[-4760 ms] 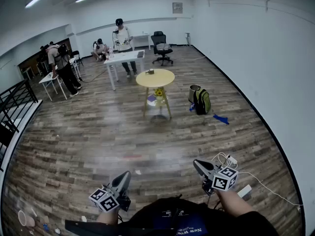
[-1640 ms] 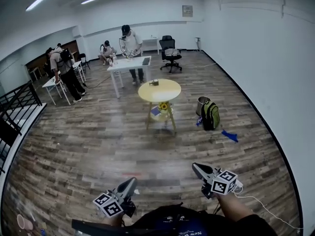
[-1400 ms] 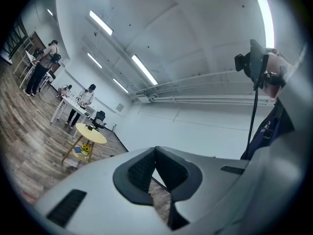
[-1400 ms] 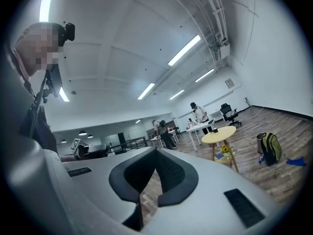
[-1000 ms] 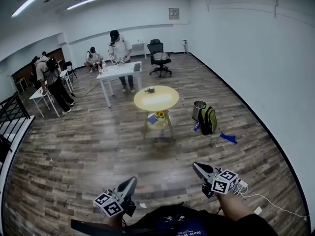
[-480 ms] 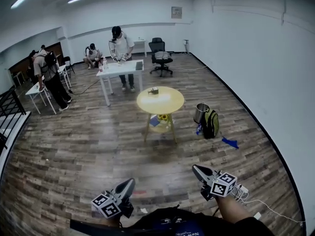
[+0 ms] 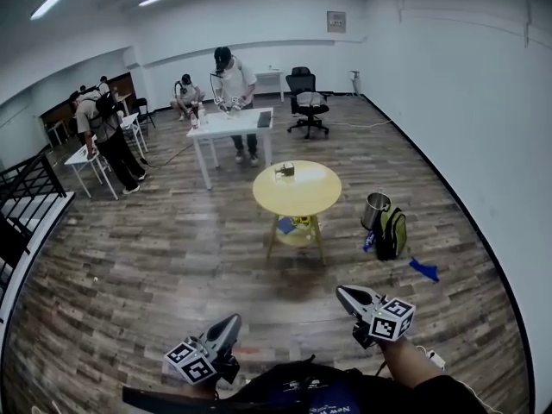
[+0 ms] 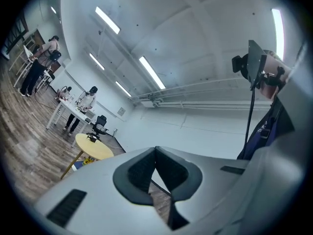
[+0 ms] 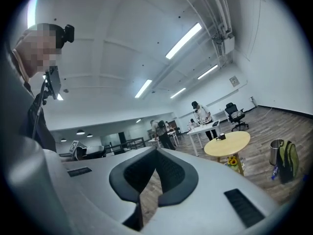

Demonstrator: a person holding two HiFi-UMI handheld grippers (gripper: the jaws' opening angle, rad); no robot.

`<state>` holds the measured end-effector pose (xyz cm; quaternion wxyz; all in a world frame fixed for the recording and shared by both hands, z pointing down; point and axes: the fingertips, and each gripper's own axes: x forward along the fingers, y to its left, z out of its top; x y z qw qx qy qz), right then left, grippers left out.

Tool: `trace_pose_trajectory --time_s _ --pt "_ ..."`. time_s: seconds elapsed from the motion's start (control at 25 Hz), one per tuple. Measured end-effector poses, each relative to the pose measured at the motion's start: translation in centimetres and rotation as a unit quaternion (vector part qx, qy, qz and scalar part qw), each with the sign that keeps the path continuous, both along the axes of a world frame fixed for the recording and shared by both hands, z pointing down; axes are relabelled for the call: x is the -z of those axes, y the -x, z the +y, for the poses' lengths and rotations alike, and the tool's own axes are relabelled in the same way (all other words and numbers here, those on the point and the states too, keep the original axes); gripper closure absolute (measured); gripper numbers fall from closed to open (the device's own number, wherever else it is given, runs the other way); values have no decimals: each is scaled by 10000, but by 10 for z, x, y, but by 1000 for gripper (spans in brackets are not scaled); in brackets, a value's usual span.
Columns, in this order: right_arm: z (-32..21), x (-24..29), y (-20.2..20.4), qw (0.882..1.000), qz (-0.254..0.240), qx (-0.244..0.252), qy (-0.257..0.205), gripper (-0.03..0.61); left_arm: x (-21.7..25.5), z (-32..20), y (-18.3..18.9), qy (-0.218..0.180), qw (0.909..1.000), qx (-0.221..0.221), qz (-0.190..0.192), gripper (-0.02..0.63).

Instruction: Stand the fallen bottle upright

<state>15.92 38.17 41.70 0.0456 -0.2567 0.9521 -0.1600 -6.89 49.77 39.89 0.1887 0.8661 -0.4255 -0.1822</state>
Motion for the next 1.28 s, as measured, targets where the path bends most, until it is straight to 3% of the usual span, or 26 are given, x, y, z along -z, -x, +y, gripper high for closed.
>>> trace_pose_trajectory --time_s 0.36,0.64,0.92,1.28 --pt "-133 8 -81 9993 148 306 -126 569 11 -127 -91 -66 9998 198 3 611" --pt "-195 -14 -114 9995 163 237 96 569 3 -200 -126 108 9999 24 -9 611" --pt "-255 -22 -93 9995 278 -46 117 568 -8 -276 -102 123 9992 -330 162 611" --pt "-336 4 14 9982 278 -539 -34 568 9 -372 18 -24 9971 -761 93 611"
